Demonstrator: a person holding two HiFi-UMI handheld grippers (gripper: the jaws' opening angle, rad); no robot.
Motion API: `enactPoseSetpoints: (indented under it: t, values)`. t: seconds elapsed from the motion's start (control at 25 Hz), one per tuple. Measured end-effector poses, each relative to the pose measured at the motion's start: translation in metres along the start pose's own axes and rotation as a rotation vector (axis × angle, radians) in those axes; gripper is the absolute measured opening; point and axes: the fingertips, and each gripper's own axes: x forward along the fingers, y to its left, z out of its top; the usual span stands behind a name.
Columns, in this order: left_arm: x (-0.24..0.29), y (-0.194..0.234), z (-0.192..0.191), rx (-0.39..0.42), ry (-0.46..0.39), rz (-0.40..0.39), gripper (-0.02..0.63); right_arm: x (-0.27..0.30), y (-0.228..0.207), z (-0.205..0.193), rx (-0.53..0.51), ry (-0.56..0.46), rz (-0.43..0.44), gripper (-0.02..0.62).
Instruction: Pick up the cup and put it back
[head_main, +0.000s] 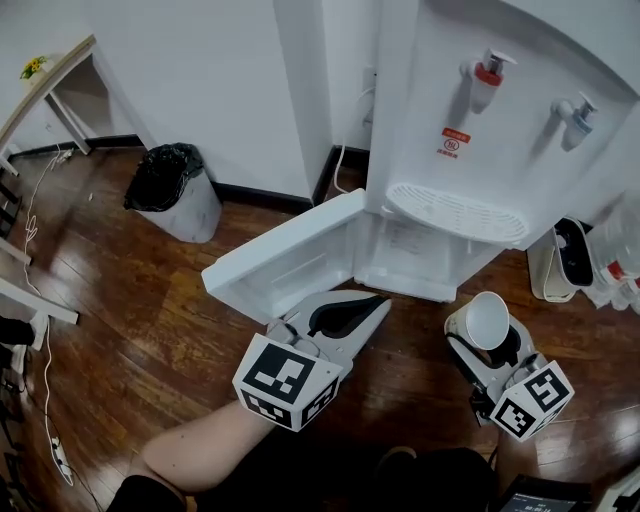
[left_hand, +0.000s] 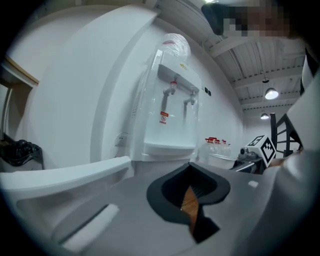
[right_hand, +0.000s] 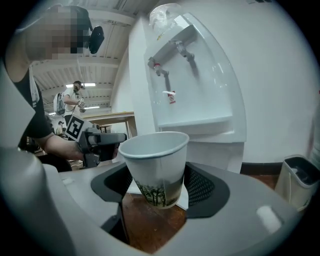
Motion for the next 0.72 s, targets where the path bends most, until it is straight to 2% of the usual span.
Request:
enactPoseSetpoints:
  t: [0.2,0.44,0.72]
  values:
    - [0.001,0.006,0.003,0.0,-0.011,0.017,0.002,-0.003,0.009,0.008,-0.016,0.013,0.014,0.321]
    - [-0.002,0.002,0.0,-0.005,0.006,0.002,0.002,-0.006,0.014,0.012,-0.022,0.009,0.02,0.322]
    - [-0.008,0.009,-0.001,0.003,0.019,0.033,0.002,-0.004,0.015,0.016,-0.036,0.002,0.026,0.322]
